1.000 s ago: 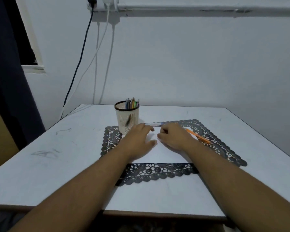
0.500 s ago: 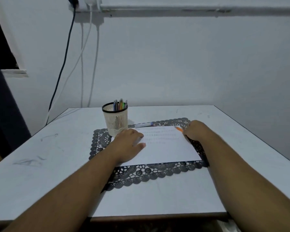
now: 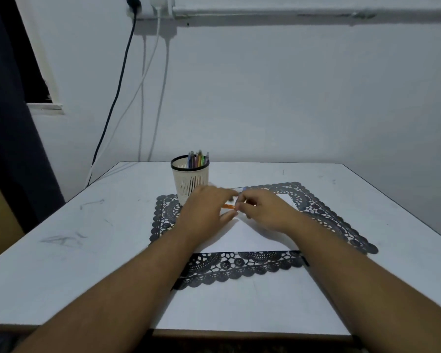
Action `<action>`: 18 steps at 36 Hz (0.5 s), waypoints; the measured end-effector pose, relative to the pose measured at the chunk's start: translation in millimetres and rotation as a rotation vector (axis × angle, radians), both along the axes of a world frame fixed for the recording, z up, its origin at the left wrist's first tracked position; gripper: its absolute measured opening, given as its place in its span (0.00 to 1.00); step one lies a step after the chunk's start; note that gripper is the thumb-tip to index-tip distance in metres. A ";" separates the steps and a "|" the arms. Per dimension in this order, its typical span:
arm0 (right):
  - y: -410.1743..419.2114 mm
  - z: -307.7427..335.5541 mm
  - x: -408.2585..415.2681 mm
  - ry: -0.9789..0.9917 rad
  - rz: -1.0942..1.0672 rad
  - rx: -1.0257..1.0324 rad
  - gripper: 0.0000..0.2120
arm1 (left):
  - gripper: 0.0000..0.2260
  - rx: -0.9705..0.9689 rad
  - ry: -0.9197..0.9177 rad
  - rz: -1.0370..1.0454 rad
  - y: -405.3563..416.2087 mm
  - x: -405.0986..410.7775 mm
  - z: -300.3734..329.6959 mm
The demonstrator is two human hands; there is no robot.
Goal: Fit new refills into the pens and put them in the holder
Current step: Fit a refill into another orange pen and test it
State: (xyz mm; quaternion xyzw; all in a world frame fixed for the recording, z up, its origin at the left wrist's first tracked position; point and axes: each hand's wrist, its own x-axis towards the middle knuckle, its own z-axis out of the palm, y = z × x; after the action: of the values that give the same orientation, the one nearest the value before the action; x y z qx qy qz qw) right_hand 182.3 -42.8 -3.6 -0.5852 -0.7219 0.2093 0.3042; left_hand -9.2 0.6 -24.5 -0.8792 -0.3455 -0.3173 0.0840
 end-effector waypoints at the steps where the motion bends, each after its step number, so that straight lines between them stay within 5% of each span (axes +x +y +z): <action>1: 0.9 -1.4 -1.1 0.027 0.015 -0.004 0.08 | 0.15 -0.014 0.000 0.001 -0.1 0.6 0.5; 6: 2.4 -0.2 7.9 0.095 -0.009 0.014 0.03 | 0.06 -0.071 -0.039 0.050 4.5 -4.2 4.0; 18: 5.0 -1.5 8.5 0.307 0.036 -0.001 0.04 | 0.09 -0.200 -0.070 0.008 0.0 -0.4 4.1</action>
State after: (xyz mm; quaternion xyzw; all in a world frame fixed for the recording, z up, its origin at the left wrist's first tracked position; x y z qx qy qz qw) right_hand 190.8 -37.9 -5.1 -0.5336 -0.6771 0.3022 0.4068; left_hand -9.6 0.6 -20.4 -0.8702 -0.3816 -0.3112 -0.0151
